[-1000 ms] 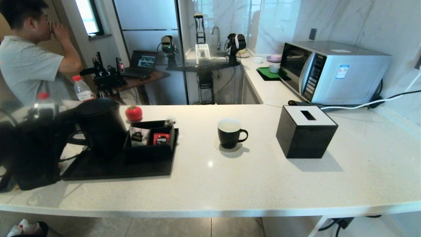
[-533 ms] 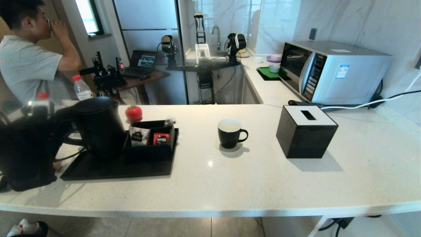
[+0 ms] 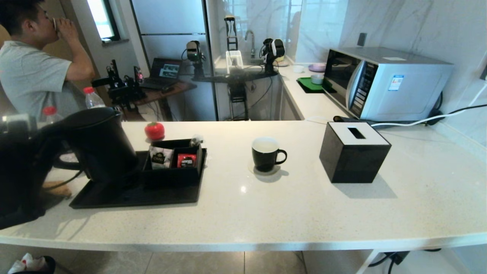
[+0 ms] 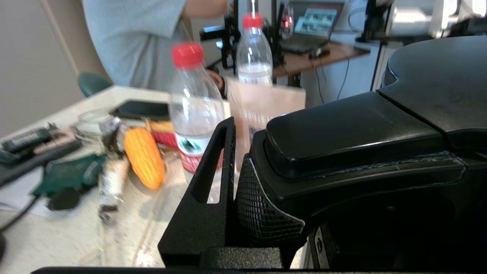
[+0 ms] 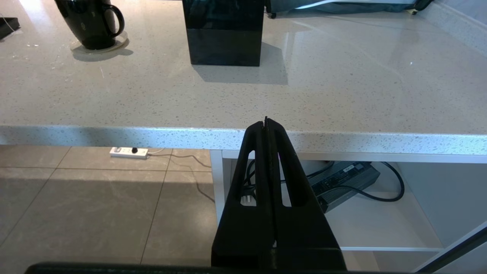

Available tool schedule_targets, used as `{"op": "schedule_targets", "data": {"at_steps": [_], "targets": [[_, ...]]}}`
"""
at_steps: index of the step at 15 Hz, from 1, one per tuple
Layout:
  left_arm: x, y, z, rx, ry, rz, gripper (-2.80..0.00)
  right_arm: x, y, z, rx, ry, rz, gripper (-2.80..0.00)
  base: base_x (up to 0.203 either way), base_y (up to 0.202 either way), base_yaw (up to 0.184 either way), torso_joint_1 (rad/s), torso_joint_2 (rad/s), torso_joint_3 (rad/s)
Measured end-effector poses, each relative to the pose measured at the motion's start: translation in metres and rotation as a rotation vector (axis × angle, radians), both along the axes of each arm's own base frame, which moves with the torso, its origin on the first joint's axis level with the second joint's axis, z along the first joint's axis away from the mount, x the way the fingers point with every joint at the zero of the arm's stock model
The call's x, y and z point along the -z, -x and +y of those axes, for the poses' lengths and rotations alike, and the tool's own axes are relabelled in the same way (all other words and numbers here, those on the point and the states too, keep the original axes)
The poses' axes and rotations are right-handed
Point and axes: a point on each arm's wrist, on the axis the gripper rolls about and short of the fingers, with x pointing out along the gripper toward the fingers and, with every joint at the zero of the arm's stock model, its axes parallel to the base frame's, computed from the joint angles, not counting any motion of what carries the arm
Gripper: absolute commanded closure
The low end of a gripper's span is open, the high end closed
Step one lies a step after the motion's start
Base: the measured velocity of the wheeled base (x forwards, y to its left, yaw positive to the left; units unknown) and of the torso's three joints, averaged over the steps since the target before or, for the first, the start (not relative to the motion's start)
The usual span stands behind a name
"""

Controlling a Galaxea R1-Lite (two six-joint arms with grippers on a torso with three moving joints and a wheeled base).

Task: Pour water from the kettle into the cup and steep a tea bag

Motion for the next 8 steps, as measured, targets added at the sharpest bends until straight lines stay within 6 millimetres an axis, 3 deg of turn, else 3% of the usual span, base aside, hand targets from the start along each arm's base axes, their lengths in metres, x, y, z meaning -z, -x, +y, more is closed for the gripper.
{"op": "schedule_targets", "data": {"at_steps": [4,8], "targets": [[-0.016,0.019,0.000,-0.009,-0.007,-0.018,0.00,0.000,0.000,0.000,-0.001,-0.001,0.000,0.00,0.000,0.000,0.000,0.000,0.00,0.000],[-0.025,0.041,-0.014,0.013,-0.003,-0.006,0.00,0.000,0.000,0.000,-0.001,0.000,0.000,0.00,0.000,0.000,0.000,0.000,0.00,0.000]]}}
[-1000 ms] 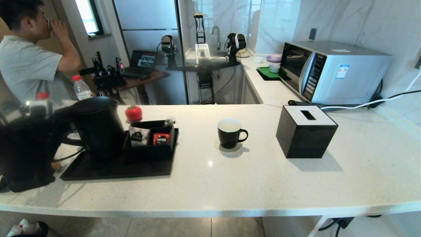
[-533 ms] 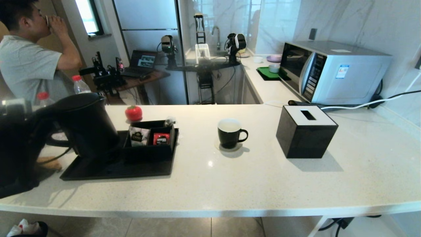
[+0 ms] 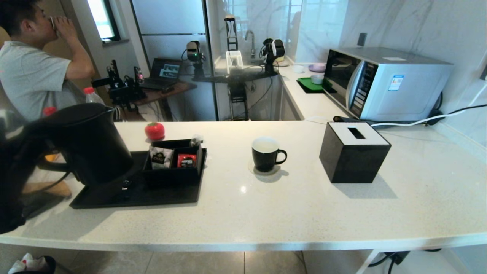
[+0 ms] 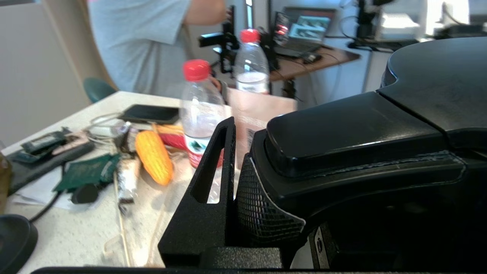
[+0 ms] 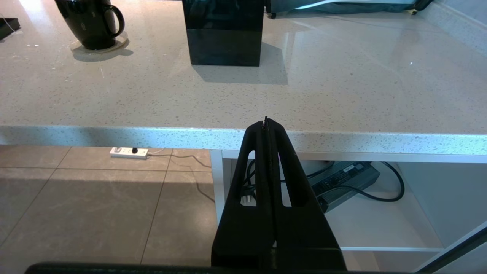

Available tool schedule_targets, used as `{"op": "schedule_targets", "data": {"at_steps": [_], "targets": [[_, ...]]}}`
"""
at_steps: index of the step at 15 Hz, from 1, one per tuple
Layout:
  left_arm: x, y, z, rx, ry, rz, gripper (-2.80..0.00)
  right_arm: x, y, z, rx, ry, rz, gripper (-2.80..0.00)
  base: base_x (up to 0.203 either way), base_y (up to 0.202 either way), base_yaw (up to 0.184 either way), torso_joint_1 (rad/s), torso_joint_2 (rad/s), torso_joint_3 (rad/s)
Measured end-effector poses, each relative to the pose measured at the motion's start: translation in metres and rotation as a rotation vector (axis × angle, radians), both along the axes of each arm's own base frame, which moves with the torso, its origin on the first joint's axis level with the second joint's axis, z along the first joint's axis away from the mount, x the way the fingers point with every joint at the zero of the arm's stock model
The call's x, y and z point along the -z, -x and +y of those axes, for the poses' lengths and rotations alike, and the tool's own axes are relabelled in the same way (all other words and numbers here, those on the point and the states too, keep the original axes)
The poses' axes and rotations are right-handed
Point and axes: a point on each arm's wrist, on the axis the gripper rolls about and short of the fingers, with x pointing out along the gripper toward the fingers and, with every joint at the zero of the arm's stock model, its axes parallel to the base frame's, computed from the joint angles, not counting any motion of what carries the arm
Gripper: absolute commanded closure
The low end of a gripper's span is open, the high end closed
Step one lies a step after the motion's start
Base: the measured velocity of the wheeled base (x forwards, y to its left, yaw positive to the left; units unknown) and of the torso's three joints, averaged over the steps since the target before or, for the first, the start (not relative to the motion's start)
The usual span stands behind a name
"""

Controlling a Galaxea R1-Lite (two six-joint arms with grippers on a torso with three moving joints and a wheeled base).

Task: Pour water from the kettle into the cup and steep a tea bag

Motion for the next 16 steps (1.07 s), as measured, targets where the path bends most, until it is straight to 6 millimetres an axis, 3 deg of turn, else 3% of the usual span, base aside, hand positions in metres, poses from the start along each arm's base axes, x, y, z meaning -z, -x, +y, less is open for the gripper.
{"op": "schedule_targets", "data": {"at_steps": [8,16], "targets": [[-0.027,0.043,-0.026,0.047,-0.028,-0.035,0.00,0.000,0.000,0.000,0.000,0.000,0.000,0.00,0.000,0.000,0.000,0.000,0.00,0.000],[-0.030,0.082,-0.057,0.104,-0.025,-0.019,0.00,0.000,0.000,0.000,0.000,0.000,0.000,0.00,0.000,0.000,0.000,0.000,0.00,0.000]]}}
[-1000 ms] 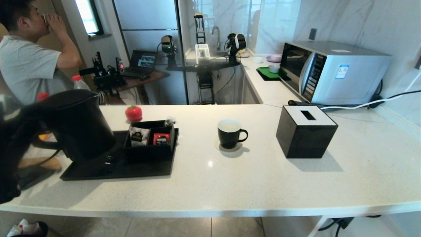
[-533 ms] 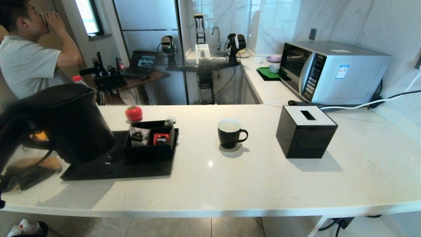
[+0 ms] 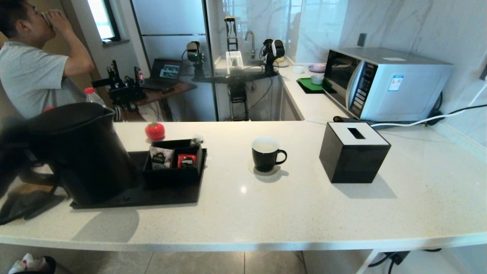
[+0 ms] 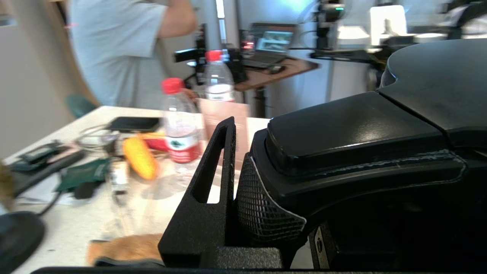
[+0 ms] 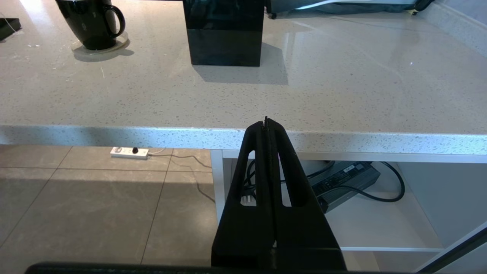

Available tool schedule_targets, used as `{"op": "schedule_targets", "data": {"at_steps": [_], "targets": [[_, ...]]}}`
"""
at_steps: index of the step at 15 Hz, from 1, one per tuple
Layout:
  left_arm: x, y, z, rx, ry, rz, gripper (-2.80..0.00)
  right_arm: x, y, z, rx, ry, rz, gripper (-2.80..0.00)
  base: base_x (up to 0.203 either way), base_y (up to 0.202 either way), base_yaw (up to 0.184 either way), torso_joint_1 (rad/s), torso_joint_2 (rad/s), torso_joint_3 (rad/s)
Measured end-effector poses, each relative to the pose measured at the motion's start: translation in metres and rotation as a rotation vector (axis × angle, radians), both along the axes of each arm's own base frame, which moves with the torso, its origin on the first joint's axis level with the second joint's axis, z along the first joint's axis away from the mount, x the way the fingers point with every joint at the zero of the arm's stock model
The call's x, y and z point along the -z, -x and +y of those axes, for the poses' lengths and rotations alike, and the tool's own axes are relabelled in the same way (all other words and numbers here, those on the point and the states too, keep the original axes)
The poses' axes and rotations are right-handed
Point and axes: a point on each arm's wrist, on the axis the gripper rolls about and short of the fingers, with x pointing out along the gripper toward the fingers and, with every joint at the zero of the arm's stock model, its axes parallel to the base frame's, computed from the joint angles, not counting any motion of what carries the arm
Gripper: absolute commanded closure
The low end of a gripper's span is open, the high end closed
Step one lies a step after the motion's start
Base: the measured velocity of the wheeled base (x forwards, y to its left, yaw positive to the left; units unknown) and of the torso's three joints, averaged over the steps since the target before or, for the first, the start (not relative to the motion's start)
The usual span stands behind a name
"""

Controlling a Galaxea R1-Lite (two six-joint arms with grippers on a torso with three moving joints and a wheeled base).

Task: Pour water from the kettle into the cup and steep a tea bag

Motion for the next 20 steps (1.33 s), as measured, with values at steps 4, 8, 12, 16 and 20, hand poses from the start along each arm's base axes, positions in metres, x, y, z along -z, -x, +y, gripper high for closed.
{"op": "schedule_targets", "data": {"at_steps": [4,8,12,16,20], "targets": [[-0.003,0.010,-0.023,0.072,-0.004,-0.011,0.00,0.000,0.000,0.000,0.000,-0.001,0.000,0.00,0.000,0.000,0.000,0.000,0.00,0.000],[-0.005,0.017,-0.044,0.151,0.006,0.015,0.00,0.000,0.000,0.000,0.000,-0.001,0.000,0.00,0.000,0.000,0.000,0.000,0.00,0.000],[-0.009,0.024,-0.066,0.245,0.027,0.088,0.00,0.000,0.000,0.000,0.000,-0.001,0.000,0.00,0.000,0.000,0.000,0.000,0.00,0.000],[-0.014,0.030,-0.095,0.375,0.001,0.144,0.00,0.000,0.000,0.000,0.000,0.000,0.000,0.00,0.000,0.000,0.000,0.000,0.00,0.000],[-0.026,0.027,-0.119,0.418,-0.024,0.163,0.00,0.000,0.000,0.000,0.001,-0.001,0.000,0.00,0.000,0.000,0.000,0.000,0.00,0.000]]}}
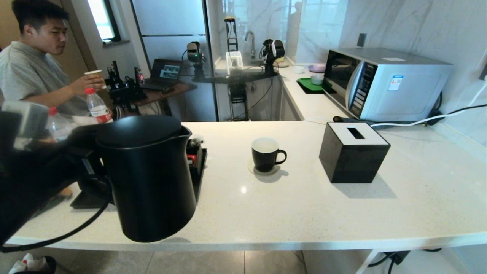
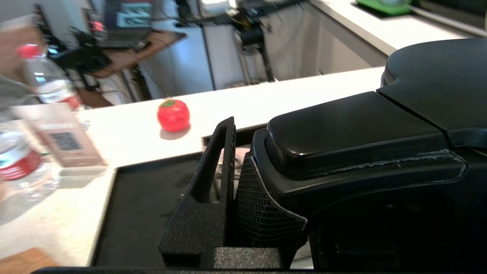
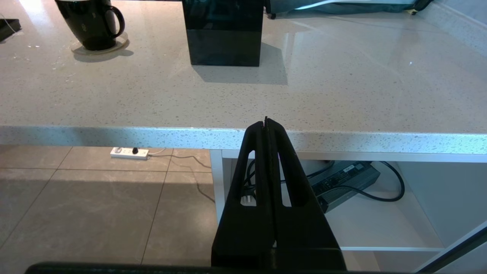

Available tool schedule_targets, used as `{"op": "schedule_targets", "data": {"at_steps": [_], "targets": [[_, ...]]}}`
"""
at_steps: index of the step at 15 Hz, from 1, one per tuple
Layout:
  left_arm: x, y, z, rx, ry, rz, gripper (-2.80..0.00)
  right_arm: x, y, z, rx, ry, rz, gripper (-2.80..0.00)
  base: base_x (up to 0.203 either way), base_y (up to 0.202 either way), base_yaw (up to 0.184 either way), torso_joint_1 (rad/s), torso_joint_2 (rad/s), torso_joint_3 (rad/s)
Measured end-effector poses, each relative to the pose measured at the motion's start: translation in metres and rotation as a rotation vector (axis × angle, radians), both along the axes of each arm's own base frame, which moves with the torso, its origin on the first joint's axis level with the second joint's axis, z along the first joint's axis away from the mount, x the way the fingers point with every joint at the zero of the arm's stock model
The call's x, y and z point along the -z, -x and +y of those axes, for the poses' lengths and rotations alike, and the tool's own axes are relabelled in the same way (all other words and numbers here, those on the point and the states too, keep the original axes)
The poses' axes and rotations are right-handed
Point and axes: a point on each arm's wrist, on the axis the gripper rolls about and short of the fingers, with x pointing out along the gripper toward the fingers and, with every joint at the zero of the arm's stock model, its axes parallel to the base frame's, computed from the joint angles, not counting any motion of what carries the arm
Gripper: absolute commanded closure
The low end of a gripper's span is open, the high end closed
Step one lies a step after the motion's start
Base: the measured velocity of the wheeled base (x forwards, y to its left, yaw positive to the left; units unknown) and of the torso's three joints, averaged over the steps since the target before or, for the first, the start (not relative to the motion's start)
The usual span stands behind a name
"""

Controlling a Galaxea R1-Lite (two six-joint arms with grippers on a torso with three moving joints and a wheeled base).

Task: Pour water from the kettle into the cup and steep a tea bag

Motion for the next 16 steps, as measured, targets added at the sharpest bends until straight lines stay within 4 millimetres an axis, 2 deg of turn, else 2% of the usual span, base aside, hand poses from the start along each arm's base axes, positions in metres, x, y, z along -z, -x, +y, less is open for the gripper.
{"op": "schedule_targets", "data": {"at_steps": [4,6,11,16], "targets": [[-0.008,-0.005,-0.017,0.002,-0.016,-0.006,0.00,0.000,0.000,0.000,-0.001,0.000,0.000,0.00,0.000,0.000,0.000,0.000,0.00,0.000],[-0.014,-0.015,-0.022,-0.009,-0.034,-0.020,0.00,0.000,0.000,0.000,-0.001,0.000,0.000,0.00,0.000,0.000,0.000,0.000,0.00,0.000],[-0.027,-0.055,-0.037,-0.104,-0.034,-0.043,0.00,0.000,0.000,0.000,0.000,0.000,0.000,0.00,0.000,0.000,0.000,0.000,0.00,0.000],[-0.025,-0.093,-0.057,-0.134,-0.060,-0.035,0.00,0.000,0.000,0.000,-0.001,0.000,0.000,0.00,0.000,0.000,0.000,0.000,0.00,0.000]]}}
